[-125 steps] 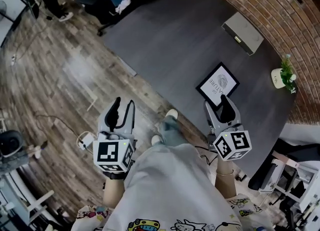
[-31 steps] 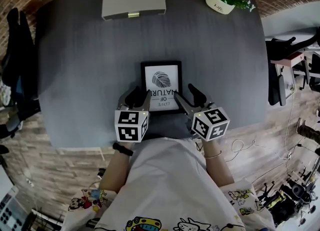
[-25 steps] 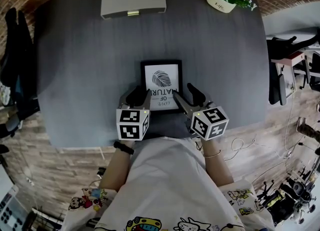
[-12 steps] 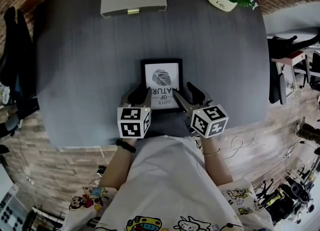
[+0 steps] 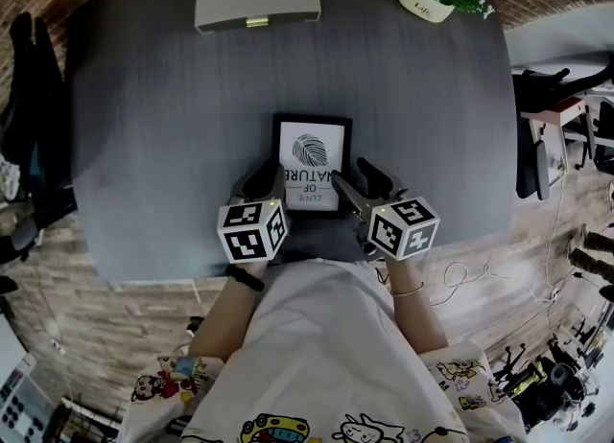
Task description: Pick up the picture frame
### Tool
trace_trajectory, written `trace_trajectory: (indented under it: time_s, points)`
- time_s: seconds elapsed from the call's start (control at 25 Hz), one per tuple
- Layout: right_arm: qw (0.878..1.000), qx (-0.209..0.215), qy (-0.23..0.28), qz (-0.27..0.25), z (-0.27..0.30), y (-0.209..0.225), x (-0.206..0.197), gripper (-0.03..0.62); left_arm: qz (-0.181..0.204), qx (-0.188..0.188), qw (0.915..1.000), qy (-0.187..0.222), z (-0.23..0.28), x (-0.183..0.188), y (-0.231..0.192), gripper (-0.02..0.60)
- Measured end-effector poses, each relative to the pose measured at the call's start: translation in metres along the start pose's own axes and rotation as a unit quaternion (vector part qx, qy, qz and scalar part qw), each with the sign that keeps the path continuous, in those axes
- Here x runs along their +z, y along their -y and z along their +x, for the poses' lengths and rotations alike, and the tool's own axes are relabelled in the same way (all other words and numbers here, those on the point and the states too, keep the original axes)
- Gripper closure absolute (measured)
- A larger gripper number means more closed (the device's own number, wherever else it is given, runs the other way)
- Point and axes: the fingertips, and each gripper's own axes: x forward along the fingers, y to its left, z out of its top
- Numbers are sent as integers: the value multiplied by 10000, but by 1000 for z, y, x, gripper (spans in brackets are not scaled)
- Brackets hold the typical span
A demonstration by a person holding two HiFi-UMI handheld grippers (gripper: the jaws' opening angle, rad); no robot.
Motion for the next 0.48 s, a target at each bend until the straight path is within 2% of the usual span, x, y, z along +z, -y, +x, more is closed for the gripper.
trace_trajectory:
  time_s: [0.48]
  points:
    - [9948,529,-448,740,10,-5,-8,335,-277,-196,9994,-39,-3,1,-2,497]
